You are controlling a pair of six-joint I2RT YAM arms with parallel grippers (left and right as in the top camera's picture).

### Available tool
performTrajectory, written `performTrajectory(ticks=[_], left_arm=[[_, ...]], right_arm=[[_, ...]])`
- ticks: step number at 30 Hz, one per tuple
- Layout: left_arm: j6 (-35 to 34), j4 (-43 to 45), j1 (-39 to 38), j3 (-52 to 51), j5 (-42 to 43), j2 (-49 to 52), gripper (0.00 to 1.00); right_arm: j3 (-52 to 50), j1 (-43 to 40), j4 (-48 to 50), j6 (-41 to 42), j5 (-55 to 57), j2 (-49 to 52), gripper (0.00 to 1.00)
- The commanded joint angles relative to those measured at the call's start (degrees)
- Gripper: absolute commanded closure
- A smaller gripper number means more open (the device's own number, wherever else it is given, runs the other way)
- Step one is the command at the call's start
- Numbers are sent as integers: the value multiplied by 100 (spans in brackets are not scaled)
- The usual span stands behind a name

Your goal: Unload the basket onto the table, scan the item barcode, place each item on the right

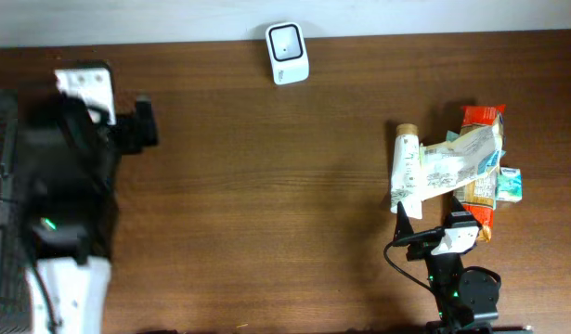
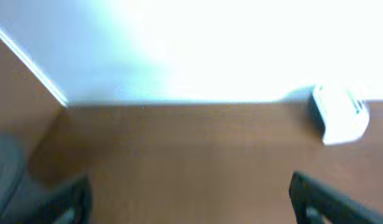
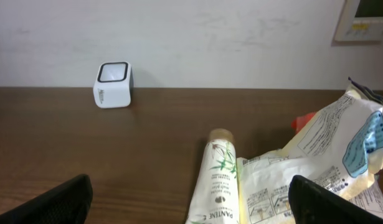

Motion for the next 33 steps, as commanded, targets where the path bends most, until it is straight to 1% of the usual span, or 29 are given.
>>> performTrajectory(ticks=[1, 2, 3, 9, 13, 18, 21, 25, 33], left_arm=[[-13, 1635, -160, -1884, 192, -1086, 1], [-13, 2656, -160, -3121, 238, -1851, 1], [-13, 3143, -160, -3871, 282, -2378, 1], [-11, 3895, -160, -5576, 321, -3871, 1], [-11, 4083, -160, -6437, 319, -4859, 1], [-9, 4046, -160, -7040, 269, -5827, 1], [-11, 3077, -166, -7053, 214, -6470, 1], [-11, 2363, -179, -7053, 238, -6437, 1], [-11, 2382, -181, -7047, 299, -6428, 1]], right_arm=[[-46, -42, -7, 61, -26, -42, 1], [-46, -42, -7, 61, -26, -42, 1], [-46, -42, -7, 61, -26, -42, 1], [-46, -42, -7, 61, -26, -42, 1], [-46, -42, -7, 59, -26, -42, 1], [-46, -42, -7, 61, -26, -42, 1], [-46, -42, -7, 61, -24, -42, 1], [-46, -42, -7, 61, -26, -42, 1], [-46, -42, -7, 61, -26, -42, 1]])
